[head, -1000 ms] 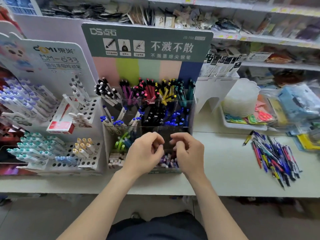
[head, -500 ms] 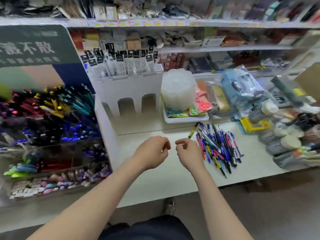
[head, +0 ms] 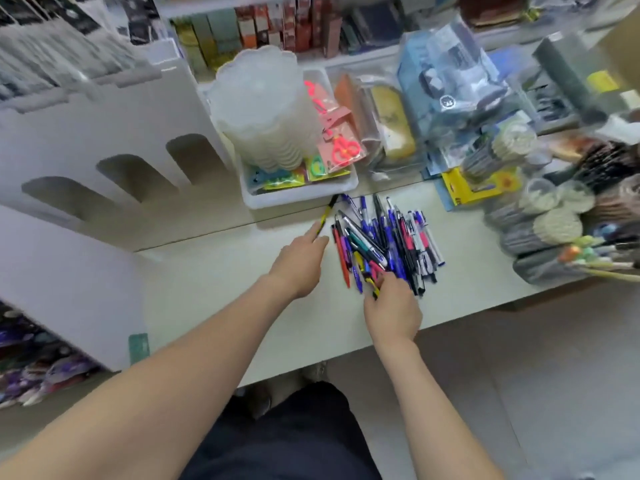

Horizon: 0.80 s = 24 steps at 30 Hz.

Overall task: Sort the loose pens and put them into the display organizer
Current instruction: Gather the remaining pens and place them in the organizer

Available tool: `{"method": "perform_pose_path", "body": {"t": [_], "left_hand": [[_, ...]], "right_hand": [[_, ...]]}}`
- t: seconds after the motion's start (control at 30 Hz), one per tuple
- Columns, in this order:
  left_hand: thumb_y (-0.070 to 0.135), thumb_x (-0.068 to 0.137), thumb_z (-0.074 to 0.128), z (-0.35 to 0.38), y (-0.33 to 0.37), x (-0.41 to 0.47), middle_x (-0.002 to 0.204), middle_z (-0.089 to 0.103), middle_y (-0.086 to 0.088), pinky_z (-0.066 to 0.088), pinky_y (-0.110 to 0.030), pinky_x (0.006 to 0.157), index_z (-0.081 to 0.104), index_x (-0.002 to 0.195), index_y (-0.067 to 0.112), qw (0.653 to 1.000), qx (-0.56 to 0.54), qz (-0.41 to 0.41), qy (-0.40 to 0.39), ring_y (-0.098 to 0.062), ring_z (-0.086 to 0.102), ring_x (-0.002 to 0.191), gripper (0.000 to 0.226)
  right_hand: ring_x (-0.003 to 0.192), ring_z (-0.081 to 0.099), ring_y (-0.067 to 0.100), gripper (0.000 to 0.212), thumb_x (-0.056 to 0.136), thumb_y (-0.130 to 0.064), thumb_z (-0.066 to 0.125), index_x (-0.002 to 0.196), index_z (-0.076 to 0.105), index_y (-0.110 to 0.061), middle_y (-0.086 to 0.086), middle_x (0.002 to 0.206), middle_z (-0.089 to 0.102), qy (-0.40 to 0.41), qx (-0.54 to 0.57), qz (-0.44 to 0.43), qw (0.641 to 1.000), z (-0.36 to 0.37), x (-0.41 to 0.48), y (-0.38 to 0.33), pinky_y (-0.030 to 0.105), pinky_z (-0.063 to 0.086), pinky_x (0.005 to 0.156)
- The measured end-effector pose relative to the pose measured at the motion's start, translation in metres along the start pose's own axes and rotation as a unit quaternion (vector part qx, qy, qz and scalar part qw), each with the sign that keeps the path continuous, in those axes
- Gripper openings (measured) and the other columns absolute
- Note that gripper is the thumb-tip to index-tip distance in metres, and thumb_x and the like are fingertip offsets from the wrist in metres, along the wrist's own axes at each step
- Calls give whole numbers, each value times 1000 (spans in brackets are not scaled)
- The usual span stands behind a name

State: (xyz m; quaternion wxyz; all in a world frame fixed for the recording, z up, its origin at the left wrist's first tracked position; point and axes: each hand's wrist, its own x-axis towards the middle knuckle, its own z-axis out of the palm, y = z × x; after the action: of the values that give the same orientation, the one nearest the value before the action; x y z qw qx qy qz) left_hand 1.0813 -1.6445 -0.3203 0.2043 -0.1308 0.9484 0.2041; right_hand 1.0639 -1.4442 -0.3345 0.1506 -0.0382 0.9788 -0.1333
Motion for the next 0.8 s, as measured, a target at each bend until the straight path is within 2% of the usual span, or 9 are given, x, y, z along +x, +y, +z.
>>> {"method": "perform_pose_path", "body": {"t": [0.13, 0.2, 0.3, 0.37, 0.43, 0.5, 0.57, 0.7, 0.8], "left_hand": [[-1, 97, 48, 12, 2, 20, 176, 10, -12, 52, -49, 93, 48, 141, 11, 996, 85, 16, -2, -39, 50, 127, 45], [-1, 98, 48, 16, 3, 23, 170, 20, -17, 51, -45, 96, 49, 138, 7, 993, 118, 25, 12, -38, 51, 121, 41], [-4, 97, 48, 18, 4, 19, 147, 45, -17, 46, -38, 103, 55, 134, 3, 987, 140, 45, 56, -32, 50, 117, 38], [-9, 93, 50, 23, -1, 15, 131, 53, -16, 46, -38, 91, 63, 119, 3, 990, 109, 39, 75, -34, 54, 108, 31], [-13, 90, 54, 32, -9, 10, 111, 57, -16, 42, -41, 75, 67, 97, 3, 994, 52, 17, 99, -39, 58, 95, 22], [-7, 93, 60, 39, -12, 2, 98, 58, -13, 47, -43, 70, 71, 89, 4, 994, 2, -5, 106, -39, 60, 90, 17], [2, 96, 63, 42, -11, -5, 97, 62, -9, 52, -42, 77, 78, 96, 9, 995, -52, -1, 86, -34, 62, 93, 16], [-1, 88, 66, 39, -7, -8, 104, 69, -4, 54, -34, 86, 78, 107, 14, 983, -158, -19, 90, -24, 67, 94, 27], [-7, 90, 59, 42, -10, -4, 121, 57, -6, 49, -28, 89, 61, 134, 10, 961, -226, -99, 122, -24, 62, 101, 47]], "right_hand": [[86, 65, 27, 10, 103, -24, 65, 112, 62, -20, 1, 102, 66, -1, -6, -9, 1000, 10, 4, 10, 36, 46, 62], [89, 65, 26, 12, 104, -27, 65, 113, 65, -20, 1, 102, 67, 2, 3, -22, 1000, 10, 6, 11, 35, 43, 63], [91, 66, 25, 18, 103, -31, 66, 116, 69, -20, 0, 99, 71, 16, 28, -45, 998, 7, 7, 6, 33, 39, 64], [87, 68, 24, 21, 103, -35, 66, 117, 70, -20, -2, 94, 74, 36, 56, -70, 995, 4, 8, -2, 32, 40, 61], [82, 70, 26, 24, 102, -37, 68, 118, 71, -19, -1, 89, 75, 54, 99, -100, 989, 6, 11, -12, 35, 48, 58], [83, 71, 27, 31, 103, -38, 68, 124, 70, -15, 4, 92, 76, 45, 131, -119, 983, 11, 17, -23, 38, 53, 62], [89, 69, 27, 36, 103, -37, 68, 128, 68, -11, 7, 101, 73, 33, 139, -135, 980, 16, 24, -31, 38, 55, 68], [104, 57, 27, 37, 96, -24, 70, 129, 64, -9, 10, 116, 64, 123, 67, -154, 978, 20, 30, -31, 42, 53, 85], [121, 50, 34, 63, 92, -41, 67, 142, 51, -7, 15, 136, 53, 91, -12, -113, 989, 23, 29, -37, 47, 47, 96]]}}
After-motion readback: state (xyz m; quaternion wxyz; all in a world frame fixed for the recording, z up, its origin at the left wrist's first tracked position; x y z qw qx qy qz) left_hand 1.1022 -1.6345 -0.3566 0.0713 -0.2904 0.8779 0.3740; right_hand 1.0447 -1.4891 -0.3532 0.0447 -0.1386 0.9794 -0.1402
